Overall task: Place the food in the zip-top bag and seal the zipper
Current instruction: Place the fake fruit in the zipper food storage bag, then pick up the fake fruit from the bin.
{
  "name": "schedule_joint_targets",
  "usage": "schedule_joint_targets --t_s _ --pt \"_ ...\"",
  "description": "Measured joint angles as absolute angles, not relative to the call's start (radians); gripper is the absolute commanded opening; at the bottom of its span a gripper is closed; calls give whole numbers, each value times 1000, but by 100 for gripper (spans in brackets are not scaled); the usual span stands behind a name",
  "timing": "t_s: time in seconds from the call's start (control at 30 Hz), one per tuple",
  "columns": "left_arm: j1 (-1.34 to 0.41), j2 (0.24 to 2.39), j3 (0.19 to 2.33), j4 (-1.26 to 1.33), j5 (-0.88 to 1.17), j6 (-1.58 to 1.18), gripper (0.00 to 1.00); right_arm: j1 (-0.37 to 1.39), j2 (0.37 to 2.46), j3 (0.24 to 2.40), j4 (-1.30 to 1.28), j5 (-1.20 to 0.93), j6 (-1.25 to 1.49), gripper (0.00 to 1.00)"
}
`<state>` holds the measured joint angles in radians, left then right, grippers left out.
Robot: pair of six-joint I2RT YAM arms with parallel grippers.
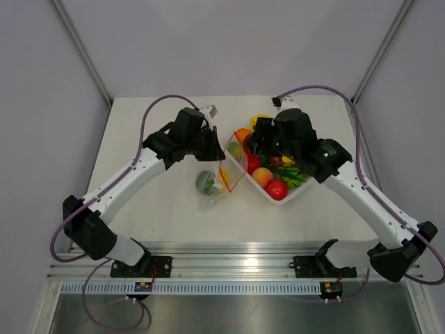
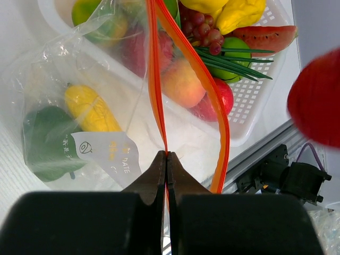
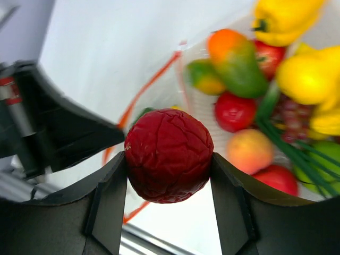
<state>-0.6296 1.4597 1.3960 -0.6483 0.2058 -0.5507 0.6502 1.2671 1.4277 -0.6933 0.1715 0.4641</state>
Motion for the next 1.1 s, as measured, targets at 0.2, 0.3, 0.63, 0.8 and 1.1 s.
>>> schedule_joint_targets --t_s 0.2,0.3,0.63,0.8,1.1 --pt "-630 1459 1396 -648 205 -551 0 737 1352 1436 -651 111 484 55" --pt "-631 1459 1396 -648 205 -551 0 741 1404 1418 -646 91 495 68" --pt "-632 1448 1369 -634 205 -551 0 746 1465 1415 -682 168 480 99" --pt "-632 1448 1365 -633 205 -551 0 690 1403 1410 -719 332 449 92" --pt "-632 1448 1365 -633 207 -551 0 315 1258 1206 -730 497 381 85"
